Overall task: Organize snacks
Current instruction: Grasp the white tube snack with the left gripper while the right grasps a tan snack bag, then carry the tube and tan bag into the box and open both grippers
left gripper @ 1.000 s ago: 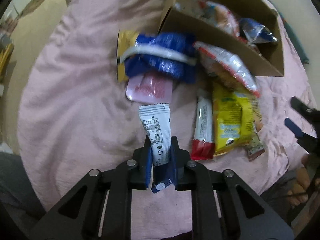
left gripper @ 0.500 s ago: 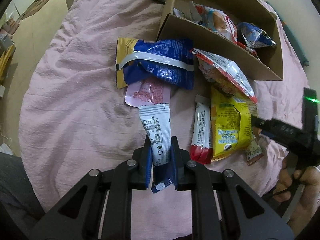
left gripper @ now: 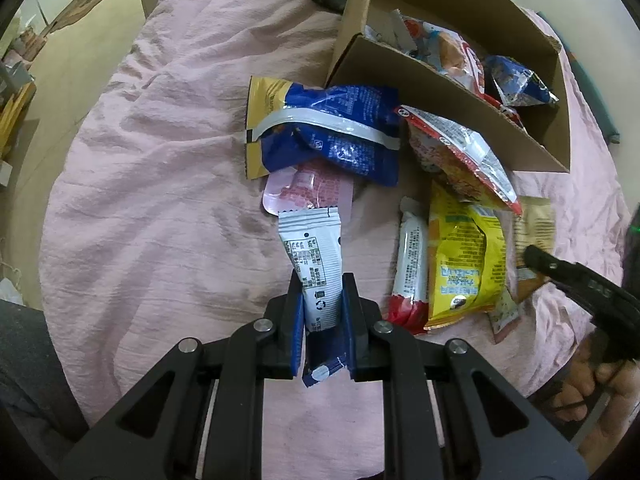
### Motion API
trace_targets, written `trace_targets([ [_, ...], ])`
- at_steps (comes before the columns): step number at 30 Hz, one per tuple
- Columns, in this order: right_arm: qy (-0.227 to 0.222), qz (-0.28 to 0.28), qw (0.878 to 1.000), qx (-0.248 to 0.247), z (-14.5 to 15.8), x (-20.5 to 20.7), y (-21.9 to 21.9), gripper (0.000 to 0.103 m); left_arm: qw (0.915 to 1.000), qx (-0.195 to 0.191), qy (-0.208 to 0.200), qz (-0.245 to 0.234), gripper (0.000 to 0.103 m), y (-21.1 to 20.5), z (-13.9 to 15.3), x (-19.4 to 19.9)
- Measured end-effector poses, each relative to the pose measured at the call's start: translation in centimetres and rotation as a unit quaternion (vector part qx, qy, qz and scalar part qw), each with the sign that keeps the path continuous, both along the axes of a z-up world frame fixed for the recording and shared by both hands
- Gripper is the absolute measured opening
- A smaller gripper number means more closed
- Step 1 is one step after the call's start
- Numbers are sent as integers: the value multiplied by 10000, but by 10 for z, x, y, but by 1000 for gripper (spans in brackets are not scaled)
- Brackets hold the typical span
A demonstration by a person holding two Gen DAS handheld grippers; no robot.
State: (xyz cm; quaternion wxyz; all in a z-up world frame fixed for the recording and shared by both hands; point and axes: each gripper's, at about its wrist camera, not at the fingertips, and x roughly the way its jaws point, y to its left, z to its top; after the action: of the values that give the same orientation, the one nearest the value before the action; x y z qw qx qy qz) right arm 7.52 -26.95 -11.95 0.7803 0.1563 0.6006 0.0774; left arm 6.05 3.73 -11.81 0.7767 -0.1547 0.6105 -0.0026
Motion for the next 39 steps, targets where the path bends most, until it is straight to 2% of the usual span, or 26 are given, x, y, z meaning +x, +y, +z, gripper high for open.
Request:
trace_targets([
  [5,-144,141,9998,62,11,-8,3,32,9999,104,-20,-26,14,-4,-2,1],
  [9,-463,226,9986,138,26,-5,4,32,9995,298,-140,-21,13,-7,4,1],
  [12,-866,266,9952,374,49,-11,-1,32,9987,333,-395,-15,13,-4,24,1],
  [16,-1305,338,9885,681,75,-9,-2,32,9973,52,-709,-177,13,-4,56,10],
  [18,-1410,346,9864,764,83,-7,-1,32,9957,48,-865,-335,13,-8,71,19],
  [24,-1644,472,9816,852,101,15,14,32,9880,412,-1328,-670,13,-17,112,56],
  [31,-1863,633,9779,709,110,72,31,32,9844,455,-1521,-763,13,-29,131,108],
  [35,-2027,654,9754,566,111,117,39,32,9758,617,-1885,-924,13,-44,137,138],
  [37,-2110,644,9740,520,109,126,40,32,9678,641,-2202,-1041,14,-49,136,148],
  [39,-2119,580,9739,571,100,131,39,32,9536,379,-2719,-1238,14,-50,130,148],
])
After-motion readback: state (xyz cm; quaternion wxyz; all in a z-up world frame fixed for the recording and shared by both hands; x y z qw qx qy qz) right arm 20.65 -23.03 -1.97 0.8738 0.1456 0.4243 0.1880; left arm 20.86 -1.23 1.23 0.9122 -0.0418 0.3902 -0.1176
